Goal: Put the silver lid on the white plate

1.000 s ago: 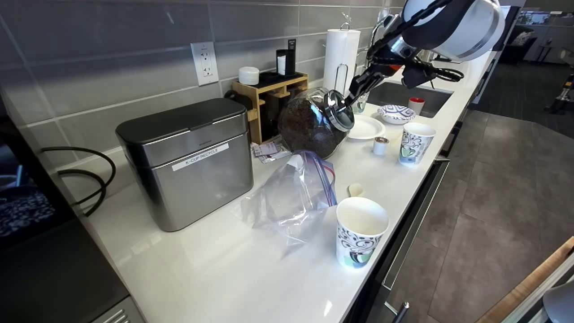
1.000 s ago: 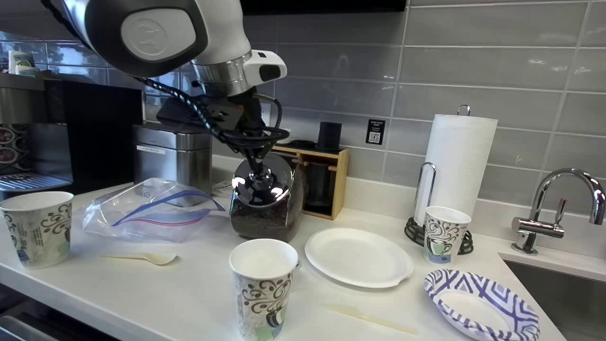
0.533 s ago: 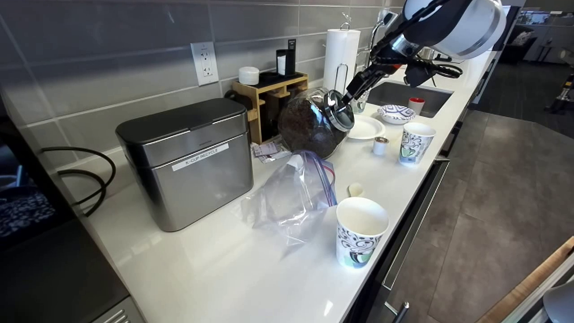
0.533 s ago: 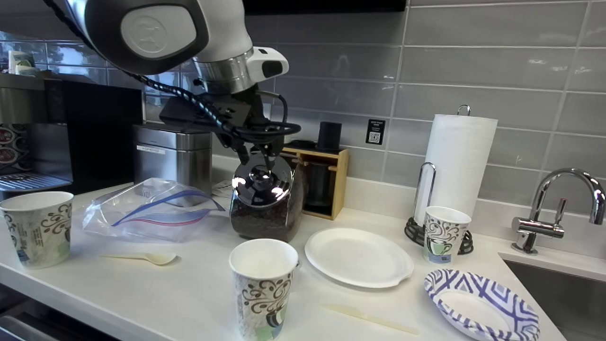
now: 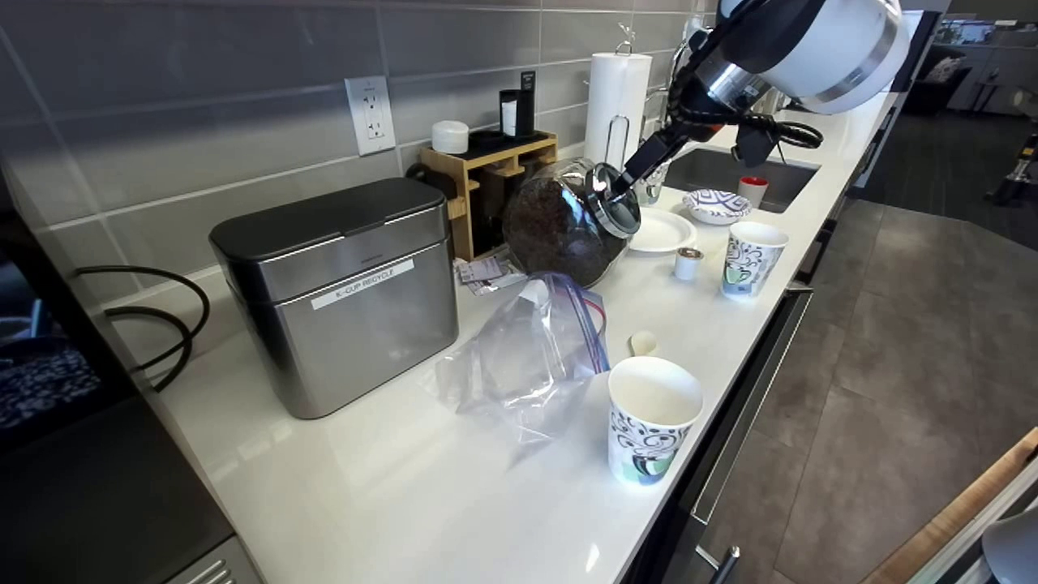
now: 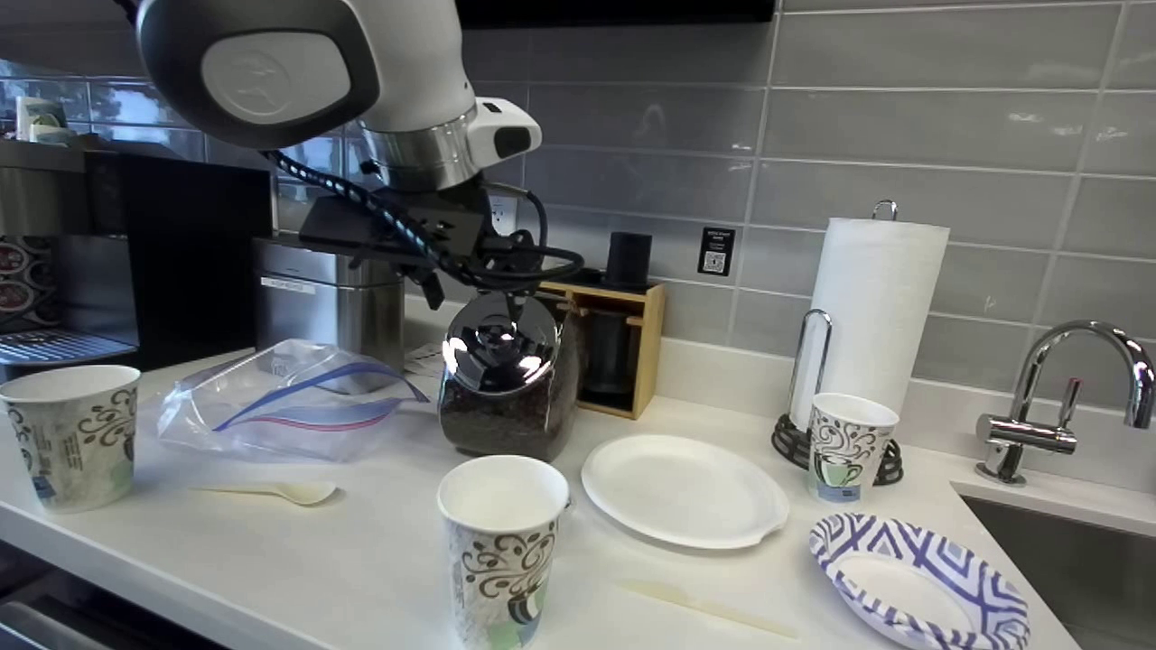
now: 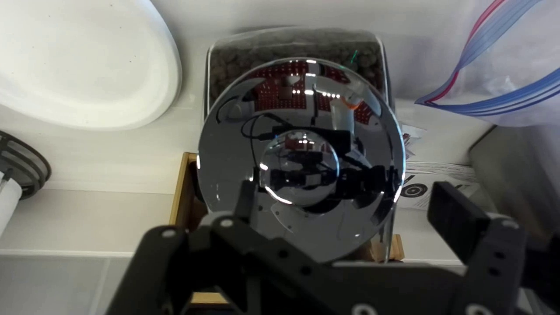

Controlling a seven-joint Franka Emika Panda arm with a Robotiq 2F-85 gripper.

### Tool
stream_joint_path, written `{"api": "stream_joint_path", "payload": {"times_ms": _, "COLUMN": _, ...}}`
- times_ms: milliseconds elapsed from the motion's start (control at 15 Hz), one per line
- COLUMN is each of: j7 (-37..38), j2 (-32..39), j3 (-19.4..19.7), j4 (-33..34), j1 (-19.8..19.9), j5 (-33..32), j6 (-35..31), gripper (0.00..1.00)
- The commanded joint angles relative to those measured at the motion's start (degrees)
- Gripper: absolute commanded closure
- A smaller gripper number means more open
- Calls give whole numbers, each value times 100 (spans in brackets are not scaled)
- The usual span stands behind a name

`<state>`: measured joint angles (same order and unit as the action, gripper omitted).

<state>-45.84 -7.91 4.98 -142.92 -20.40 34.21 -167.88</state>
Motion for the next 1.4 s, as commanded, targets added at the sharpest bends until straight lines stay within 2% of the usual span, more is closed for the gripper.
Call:
{"api": "stream_joint_path", "payload": {"times_ms": 0, "j7": -532, "j2": 91, "j3": 138, "j4": 29, "j1": -121, "j5": 368, "j6": 33, "gripper": 0}}
{"api": "stream_joint_path", "payload": {"times_ms": 733, "j7": -1122, "j2": 379, "j3": 220, "j4": 173, "j1": -84, "j5": 906, "j6": -42, "gripper": 0}}
{"api": "stream_joint_path", "payload": {"times_ms": 800, "j7": -1144, "j2": 405, "j3": 223, "j4": 184, "j1": -76, "j5": 926, "j6": -43, "gripper": 9}}
{"api": "stream_joint_path", "payload": {"times_ms": 867, "j7": -1179, "j2": 420, "j3": 228, "j4": 195, "j1": -75, "j5": 955, "j6": -27, "gripper": 26}}
{"api": "stream_joint_path", "payload": {"times_ms": 1333, "j7": -1403, "j2": 498, "j3": 226, "j4": 279, "j1": -63, "j5": 1160, "j6": 17, "gripper": 79}}
